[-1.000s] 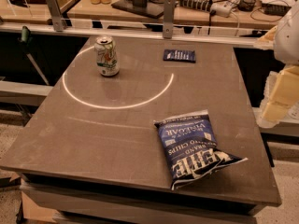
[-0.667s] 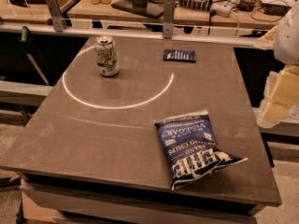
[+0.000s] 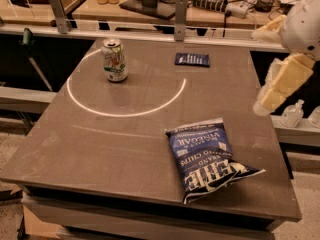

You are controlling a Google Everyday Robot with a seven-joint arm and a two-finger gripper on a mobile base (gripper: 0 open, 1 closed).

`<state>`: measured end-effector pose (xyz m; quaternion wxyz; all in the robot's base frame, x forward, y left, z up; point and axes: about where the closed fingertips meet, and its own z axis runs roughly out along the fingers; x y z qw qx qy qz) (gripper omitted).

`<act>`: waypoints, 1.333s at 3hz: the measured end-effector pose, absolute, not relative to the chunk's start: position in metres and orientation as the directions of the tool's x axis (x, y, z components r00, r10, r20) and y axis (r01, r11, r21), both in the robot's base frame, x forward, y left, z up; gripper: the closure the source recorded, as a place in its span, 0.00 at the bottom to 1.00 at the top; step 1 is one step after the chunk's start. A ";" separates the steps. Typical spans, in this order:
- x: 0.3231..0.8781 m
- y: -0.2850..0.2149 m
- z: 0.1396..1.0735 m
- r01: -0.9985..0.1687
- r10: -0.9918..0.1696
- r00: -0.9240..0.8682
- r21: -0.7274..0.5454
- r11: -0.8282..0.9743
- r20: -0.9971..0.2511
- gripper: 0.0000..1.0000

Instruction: Knock 7up can over

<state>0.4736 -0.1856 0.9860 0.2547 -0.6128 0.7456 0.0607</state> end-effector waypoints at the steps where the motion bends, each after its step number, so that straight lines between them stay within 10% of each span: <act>1: 0.499 -0.125 0.999 -0.952 -0.746 -0.084 -0.169 0.257 -0.660 0.00; 4: 0.502 -0.094 1.003 -0.942 -0.645 -0.111 -0.127 0.311 -0.756 0.00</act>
Offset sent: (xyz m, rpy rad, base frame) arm 0.0239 0.0572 0.0116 0.2365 -0.0114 0.0350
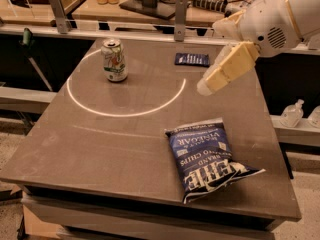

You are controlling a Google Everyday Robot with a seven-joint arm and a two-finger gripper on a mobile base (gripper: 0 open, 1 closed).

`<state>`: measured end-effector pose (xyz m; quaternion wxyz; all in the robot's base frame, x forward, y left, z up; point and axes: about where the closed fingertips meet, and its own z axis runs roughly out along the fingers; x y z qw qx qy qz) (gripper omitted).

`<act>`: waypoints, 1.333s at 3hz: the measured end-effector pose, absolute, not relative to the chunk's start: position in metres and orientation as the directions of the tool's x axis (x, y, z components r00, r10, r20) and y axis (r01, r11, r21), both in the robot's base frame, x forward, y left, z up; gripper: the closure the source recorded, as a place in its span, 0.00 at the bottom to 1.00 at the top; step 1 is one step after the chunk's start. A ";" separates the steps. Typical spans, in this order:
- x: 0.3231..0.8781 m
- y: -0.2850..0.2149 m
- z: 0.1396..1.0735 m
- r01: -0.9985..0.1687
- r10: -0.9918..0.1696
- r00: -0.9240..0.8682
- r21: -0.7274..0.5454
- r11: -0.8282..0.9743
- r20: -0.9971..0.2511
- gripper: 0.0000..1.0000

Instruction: Knock 7up can over

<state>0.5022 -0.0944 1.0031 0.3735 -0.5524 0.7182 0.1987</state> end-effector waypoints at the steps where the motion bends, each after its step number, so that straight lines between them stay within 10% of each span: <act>1: 0.522 -0.087 0.971 -0.924 -0.579 -0.133 -0.111 0.367 -0.804 0.00; 4: 0.628 -0.012 0.883 -0.921 -0.410 -0.092 -0.078 0.381 -0.907 0.00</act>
Offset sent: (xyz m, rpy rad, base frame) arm 0.1074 0.0398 -0.1053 0.2931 -0.0898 -0.0952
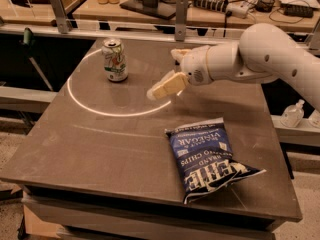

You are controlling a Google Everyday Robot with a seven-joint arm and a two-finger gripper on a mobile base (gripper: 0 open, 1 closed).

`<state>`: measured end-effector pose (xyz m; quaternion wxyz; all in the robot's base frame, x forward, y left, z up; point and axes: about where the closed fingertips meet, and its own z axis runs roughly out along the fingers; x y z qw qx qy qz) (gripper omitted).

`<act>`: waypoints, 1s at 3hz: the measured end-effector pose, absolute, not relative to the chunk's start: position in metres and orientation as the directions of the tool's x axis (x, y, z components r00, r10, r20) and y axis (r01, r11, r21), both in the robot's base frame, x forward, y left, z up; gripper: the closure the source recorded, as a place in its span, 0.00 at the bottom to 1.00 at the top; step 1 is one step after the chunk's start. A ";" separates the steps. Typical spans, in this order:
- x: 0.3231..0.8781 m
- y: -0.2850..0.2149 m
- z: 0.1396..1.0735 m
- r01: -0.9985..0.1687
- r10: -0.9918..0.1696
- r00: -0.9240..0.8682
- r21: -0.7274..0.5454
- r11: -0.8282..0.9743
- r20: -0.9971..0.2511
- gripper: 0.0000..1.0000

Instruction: Knock 7up can over

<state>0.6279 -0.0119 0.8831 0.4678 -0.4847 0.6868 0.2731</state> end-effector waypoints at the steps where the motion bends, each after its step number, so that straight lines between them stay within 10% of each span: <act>1: 0.657 0.032 0.870 -0.924 -0.366 -0.068 -0.080 0.374 -0.928 0.00; 3: 0.692 0.092 0.868 -0.944 -0.294 -0.017 -0.081 0.319 -0.956 0.00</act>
Offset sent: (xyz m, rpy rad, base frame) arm 0.0683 0.1027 -0.0173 0.1372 -0.0696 0.0538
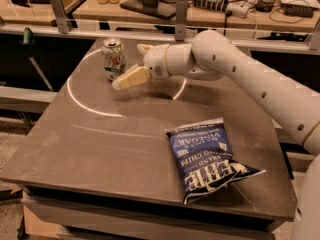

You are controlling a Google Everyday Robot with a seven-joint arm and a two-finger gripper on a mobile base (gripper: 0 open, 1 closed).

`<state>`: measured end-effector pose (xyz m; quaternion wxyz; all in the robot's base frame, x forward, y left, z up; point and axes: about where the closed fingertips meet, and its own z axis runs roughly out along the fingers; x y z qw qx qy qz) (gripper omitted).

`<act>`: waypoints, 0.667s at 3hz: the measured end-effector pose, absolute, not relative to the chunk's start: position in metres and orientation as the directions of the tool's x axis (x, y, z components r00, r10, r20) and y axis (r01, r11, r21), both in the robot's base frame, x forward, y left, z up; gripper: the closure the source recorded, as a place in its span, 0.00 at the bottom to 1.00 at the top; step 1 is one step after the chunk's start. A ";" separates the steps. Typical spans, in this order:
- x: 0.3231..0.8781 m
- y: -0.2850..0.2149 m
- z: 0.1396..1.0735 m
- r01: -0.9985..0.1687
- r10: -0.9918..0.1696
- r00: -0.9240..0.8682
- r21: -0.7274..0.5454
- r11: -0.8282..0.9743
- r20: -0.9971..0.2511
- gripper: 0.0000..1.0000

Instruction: Knock 7up can over

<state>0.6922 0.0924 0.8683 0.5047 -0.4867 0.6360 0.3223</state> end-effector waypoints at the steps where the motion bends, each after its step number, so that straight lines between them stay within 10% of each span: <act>1: 0.703 0.122 0.869 -0.960 -0.268 -0.009 -0.067 0.273 -0.963 0.16; 2: 0.707 0.142 0.872 -0.973 -0.257 0.007 -0.066 0.221 -0.966 0.40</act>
Offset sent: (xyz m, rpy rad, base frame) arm 0.0201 0.0675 0.0093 0.0503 -0.0002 0.1709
